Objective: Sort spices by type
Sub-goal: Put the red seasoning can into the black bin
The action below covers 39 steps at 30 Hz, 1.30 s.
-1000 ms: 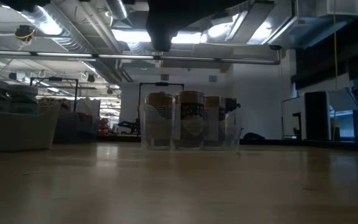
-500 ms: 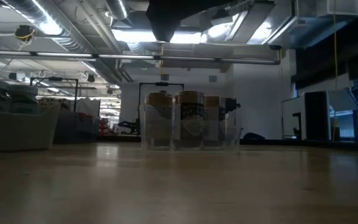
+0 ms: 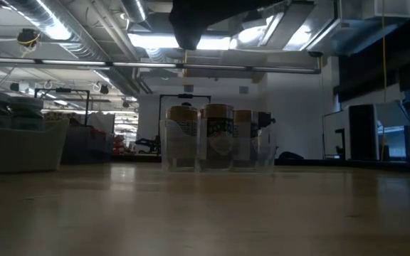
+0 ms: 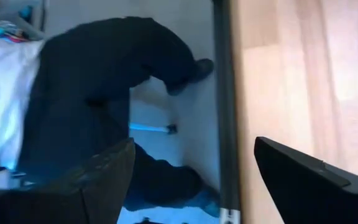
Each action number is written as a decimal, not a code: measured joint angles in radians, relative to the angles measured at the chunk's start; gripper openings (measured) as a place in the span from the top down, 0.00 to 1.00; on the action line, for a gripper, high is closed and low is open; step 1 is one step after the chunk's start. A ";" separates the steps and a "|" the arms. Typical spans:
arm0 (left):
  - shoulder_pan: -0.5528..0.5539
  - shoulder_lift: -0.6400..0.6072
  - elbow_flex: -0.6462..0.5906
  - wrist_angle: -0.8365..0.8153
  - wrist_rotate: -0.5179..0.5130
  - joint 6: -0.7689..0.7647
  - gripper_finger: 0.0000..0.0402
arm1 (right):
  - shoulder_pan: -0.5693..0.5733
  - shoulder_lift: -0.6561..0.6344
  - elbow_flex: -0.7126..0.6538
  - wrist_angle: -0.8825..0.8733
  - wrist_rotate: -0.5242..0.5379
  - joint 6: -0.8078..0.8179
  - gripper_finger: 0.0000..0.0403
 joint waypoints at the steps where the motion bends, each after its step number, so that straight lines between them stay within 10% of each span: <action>1: 0.000 0.000 0.000 0.000 0.000 0.000 0.34 | 0.000 0.000 0.000 0.016 0.000 -0.003 0.18; 16: 0.000 0.000 0.000 -0.010 -0.008 0.000 0.34 | 0.001 0.001 0.048 -0.119 -0.038 0.034 0.18; 39: 0.013 -0.002 0.000 -0.053 -0.008 -0.023 0.34 | 0.029 0.072 0.052 -0.472 -0.428 0.210 0.18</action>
